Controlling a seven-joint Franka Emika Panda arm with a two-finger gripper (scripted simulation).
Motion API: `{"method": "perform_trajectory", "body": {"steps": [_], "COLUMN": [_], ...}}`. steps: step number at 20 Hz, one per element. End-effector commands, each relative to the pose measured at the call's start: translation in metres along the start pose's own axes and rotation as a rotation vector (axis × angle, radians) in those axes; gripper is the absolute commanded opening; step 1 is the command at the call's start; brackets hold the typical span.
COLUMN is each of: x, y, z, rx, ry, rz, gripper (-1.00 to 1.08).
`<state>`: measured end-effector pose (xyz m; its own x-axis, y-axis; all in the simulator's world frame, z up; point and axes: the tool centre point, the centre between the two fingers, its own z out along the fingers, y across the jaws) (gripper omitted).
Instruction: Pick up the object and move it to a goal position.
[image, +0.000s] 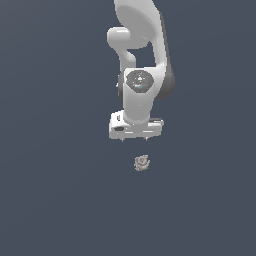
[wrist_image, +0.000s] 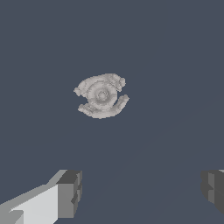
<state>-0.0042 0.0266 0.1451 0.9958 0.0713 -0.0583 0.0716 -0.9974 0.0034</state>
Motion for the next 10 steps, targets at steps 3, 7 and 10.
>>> {"method": "perform_trajectory", "body": {"steps": [3,7,10], "x": [0.015,0.035,0.048], "y": [-0.007,-0.016,-0.023], "z": [0.009,0.021,0.03], "rx": [-0.002,-0.004,-0.004], "ry": [0.012,0.029,0.041], "rz": [-0.046,-0.106,-0.147], "gripper": [1.0,1.0,1.0]}}
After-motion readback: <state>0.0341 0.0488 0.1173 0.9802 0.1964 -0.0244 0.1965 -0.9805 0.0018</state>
